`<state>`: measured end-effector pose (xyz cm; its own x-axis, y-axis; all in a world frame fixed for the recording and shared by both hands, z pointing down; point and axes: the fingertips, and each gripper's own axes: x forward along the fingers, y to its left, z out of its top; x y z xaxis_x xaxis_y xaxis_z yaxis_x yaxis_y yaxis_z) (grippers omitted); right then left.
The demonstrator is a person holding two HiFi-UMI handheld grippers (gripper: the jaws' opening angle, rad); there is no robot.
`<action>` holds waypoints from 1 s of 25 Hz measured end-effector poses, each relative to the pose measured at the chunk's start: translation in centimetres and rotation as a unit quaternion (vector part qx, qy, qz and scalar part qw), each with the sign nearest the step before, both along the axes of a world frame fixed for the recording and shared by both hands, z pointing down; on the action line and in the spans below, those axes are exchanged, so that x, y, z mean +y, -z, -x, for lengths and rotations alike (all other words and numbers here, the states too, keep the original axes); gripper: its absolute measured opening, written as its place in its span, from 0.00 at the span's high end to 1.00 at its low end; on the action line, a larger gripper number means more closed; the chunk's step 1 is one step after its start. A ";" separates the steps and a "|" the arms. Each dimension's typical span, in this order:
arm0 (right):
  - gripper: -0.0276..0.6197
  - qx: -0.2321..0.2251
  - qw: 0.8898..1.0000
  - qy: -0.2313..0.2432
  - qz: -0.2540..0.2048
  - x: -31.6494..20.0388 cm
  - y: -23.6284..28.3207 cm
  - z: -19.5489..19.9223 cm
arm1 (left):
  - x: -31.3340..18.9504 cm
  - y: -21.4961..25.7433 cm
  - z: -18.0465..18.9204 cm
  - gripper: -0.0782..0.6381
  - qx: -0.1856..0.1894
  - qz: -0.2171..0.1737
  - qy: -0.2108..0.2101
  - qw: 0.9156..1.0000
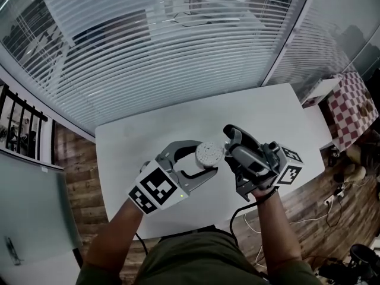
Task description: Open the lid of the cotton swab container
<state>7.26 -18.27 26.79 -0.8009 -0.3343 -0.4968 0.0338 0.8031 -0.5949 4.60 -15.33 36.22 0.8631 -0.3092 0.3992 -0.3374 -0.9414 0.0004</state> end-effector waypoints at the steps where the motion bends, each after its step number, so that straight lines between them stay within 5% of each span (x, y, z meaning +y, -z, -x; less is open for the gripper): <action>1: 0.54 -0.008 1.000 -0.001 0.001 -0.1 0.1 -0.2 | 0.0 0.2 -0.1 0.53 0.004 -0.001 0.002 1.000; 25: 0.54 0.014 0.998 -0.039 0.037 -0.1 -2.2 -2.5 | -0.9 1.1 1.0 0.53 0.022 -0.018 0.038 0.999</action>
<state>9.72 -18.42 28.96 -0.7846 -0.4306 -0.4462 -0.0439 0.7564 -0.6527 3.60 -16.27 35.09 0.8533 -0.3874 0.3490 -0.4078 -0.9129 -0.0165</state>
